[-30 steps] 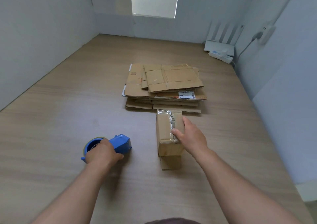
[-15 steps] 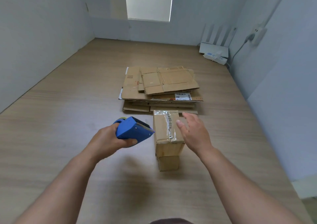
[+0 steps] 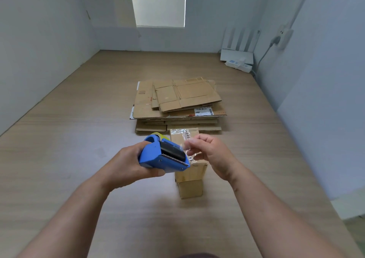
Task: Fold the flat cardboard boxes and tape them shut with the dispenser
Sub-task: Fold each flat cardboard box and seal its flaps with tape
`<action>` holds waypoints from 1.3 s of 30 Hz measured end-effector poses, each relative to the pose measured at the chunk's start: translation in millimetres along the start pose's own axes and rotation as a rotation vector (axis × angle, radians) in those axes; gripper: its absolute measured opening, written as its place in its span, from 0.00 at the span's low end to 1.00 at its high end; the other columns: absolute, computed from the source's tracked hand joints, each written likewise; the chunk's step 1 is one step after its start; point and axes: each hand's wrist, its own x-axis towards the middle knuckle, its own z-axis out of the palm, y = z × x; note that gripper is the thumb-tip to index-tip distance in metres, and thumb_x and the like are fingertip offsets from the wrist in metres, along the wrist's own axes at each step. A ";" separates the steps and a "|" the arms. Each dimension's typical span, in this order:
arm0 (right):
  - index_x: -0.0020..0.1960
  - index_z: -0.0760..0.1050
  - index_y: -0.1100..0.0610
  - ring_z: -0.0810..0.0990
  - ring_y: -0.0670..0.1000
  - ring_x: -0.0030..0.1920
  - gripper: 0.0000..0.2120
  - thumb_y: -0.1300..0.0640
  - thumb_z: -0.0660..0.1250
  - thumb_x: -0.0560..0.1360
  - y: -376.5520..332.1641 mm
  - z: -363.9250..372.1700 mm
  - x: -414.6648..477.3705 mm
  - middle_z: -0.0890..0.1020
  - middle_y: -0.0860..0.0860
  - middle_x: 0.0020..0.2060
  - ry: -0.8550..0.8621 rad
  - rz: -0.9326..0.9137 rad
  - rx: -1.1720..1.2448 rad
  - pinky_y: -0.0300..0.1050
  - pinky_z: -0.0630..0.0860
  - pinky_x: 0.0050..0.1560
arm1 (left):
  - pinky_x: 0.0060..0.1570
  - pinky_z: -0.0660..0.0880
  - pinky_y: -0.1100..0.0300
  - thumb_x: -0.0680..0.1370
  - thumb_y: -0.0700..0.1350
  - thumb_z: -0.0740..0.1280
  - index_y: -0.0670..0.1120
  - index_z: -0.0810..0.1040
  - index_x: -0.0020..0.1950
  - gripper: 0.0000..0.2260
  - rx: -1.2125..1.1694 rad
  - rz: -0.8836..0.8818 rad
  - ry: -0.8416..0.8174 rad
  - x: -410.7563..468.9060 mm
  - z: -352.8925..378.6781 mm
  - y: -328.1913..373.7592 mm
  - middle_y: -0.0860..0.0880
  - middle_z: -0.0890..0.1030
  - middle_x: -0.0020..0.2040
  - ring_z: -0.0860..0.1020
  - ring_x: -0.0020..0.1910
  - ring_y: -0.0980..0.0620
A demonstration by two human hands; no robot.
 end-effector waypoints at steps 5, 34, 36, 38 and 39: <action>0.41 0.77 0.58 0.75 0.44 0.34 0.04 0.64 0.68 0.74 -9.1 -1.6 -1.3 0.80 0.53 0.35 0.061 -0.109 -0.039 0.37 0.73 0.38 | 0.49 0.78 0.61 0.68 0.48 0.78 0.57 0.75 0.57 0.21 0.099 -0.017 -0.009 0.5 1.4 -2.9 0.58 0.81 0.51 0.79 0.50 0.57; 0.36 0.75 0.58 0.72 0.47 0.22 0.09 0.65 0.67 0.74 34.1 -12.5 -19.7 0.78 0.53 0.30 0.443 0.096 -0.134 0.40 0.75 0.27 | 0.41 0.73 0.59 0.41 0.77 0.69 0.48 0.82 0.43 0.42 0.388 -0.404 -0.271 18.6 -39.9 16.7 0.52 0.84 0.38 0.82 0.40 0.52; 0.35 0.75 0.57 0.72 0.47 0.22 0.09 0.64 0.67 0.74 43.7 -14.0 -17.6 0.78 0.52 0.29 0.483 0.130 -0.134 0.42 0.76 0.28 | 0.43 0.73 0.58 0.45 0.77 0.68 0.48 0.81 0.45 0.40 0.425 -0.428 -0.277 28.0 -33.8 15.4 0.50 0.83 0.42 0.81 0.43 0.51; 0.35 0.75 0.57 0.72 0.47 0.21 0.10 0.64 0.66 0.74 49.1 -15.6 -15.6 0.78 0.52 0.29 0.505 0.147 -0.120 0.43 0.77 0.29 | 0.43 0.72 0.59 0.44 0.77 0.68 0.49 0.80 0.46 0.42 0.435 -0.441 -0.296 35.8 -30.0 14.6 0.50 0.82 0.44 0.80 0.44 0.51; 0.35 0.75 0.57 0.72 0.46 0.21 0.10 0.64 0.66 0.74 50.7 -15.8 -14.6 0.78 0.52 0.29 0.511 0.151 -0.118 0.43 0.77 0.30 | 0.42 0.72 0.59 0.43 0.76 0.68 0.49 0.80 0.46 0.42 0.444 -0.445 -0.305 39.3 -28.6 14.3 0.50 0.82 0.44 0.80 0.44 0.51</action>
